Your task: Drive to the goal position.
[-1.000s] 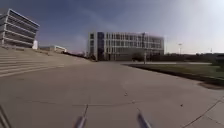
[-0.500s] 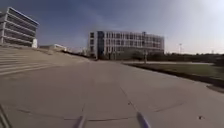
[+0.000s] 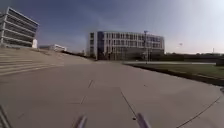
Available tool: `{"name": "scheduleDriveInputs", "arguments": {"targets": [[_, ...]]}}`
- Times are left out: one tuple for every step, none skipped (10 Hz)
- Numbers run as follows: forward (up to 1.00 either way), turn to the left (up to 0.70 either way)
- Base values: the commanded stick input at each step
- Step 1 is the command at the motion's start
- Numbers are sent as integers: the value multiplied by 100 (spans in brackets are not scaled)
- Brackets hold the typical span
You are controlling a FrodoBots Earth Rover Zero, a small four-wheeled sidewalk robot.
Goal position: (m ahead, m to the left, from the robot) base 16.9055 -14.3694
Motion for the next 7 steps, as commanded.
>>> {"name": "scheduleDriveInputs", "arguments": {"targets": [[70,35],[70,27],[70,0],[70,0],[70,0],[70,0],[70,0]]}}
